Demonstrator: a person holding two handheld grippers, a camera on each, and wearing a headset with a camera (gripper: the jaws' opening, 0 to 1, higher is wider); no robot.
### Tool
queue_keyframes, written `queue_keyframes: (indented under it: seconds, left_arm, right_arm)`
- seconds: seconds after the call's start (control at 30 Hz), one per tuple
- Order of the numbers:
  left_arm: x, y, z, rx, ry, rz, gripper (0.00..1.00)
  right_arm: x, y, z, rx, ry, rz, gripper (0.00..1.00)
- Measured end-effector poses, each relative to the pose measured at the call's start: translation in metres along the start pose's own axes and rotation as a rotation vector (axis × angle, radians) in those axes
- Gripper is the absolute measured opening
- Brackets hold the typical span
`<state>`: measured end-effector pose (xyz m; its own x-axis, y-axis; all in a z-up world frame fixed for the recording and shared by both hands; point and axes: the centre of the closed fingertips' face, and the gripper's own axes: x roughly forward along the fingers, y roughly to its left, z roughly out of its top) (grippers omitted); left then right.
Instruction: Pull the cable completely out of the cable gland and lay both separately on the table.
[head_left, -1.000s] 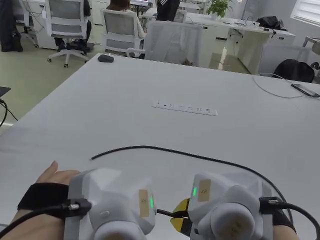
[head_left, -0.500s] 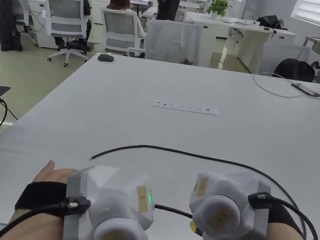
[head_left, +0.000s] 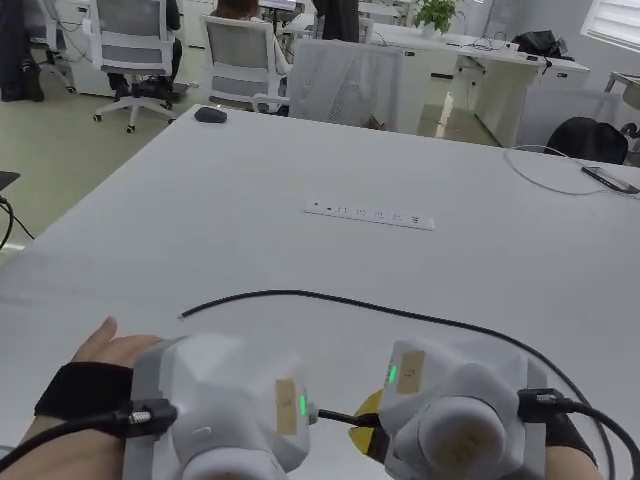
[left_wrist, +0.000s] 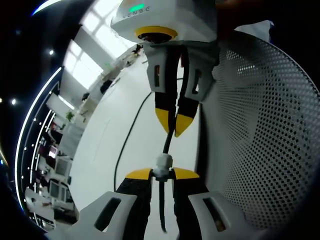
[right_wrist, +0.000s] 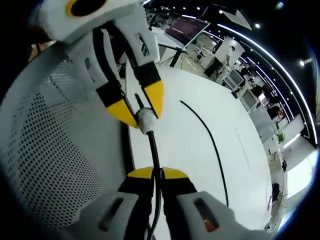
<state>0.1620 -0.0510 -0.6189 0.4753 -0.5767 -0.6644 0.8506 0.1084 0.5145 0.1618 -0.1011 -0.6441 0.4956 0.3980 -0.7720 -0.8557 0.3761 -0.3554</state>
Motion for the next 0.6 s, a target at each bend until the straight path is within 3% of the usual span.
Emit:
queue_keyframes:
  seconds: [0.07,0.1,0.13,0.2,0.23,0.3,0.4,0.5,0.6]
  left_arm:
    - [0.0,0.001,-0.001,-0.008,0.003,0.008,0.16]
    - [-0.001,0.002,-0.002,-0.009,0.007,0.011,0.16]
    - [-0.001,0.002,-0.002,-0.007,0.008,0.014,0.16]
    - [-0.001,0.0,-0.001,-0.01,0.004,0.007,0.16]
    - [0.0,0.0,-0.001,-0.002,0.007,0.008,0.16]
    - [0.0,0.0,-0.001,0.011,0.011,0.009,0.16]
    - [-0.001,0.0,-0.001,0.002,0.005,0.006,0.16]
    - [-0.001,-0.001,0.001,0.014,0.0,0.004,0.16]
    - [-0.002,0.0,0.004,0.02,-0.017,0.009,0.16]
  right_arm:
    - [0.001,-0.007,-0.019,0.004,0.1,-0.039,0.04]
    - [0.001,-0.008,-0.023,0.006,0.12,-0.044,0.04]
    - [0.001,-0.007,-0.035,0.018,0.183,-0.038,0.04]
    - [0.002,-0.008,-0.041,0.041,0.205,-0.035,0.08]
    - [0.003,-0.008,-0.037,0.037,0.186,-0.04,0.18]
    - [0.003,-0.008,-0.023,0.038,0.119,-0.041,0.25]
    - [0.004,0.004,-0.003,0.005,0.023,0.02,0.25]
    - [0.001,0.011,0.016,-0.037,-0.066,0.045,0.23]
    - [-0.003,0.015,0.026,-0.057,-0.114,0.057,0.12]
